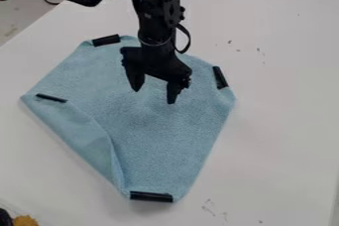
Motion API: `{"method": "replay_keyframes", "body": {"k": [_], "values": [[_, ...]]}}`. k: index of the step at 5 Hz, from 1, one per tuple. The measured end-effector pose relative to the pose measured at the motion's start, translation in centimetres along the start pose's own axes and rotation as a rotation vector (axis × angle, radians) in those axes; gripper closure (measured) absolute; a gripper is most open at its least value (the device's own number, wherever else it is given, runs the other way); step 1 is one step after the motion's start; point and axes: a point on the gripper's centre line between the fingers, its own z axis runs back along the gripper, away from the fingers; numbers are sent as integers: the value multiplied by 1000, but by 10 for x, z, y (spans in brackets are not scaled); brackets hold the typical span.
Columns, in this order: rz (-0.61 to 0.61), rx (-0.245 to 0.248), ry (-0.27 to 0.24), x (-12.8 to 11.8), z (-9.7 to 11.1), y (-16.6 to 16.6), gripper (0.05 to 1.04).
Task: Move the cloth to the edge of the table
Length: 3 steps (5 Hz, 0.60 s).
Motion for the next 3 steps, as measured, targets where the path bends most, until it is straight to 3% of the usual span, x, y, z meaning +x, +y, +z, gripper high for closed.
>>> {"method": "replay_keyframes", "body": {"k": [1, 3], "values": [[-24, -34, -2, 19, -20, 5, 82], [-73, -56, -14, 41, -25, 3, 82]]}}
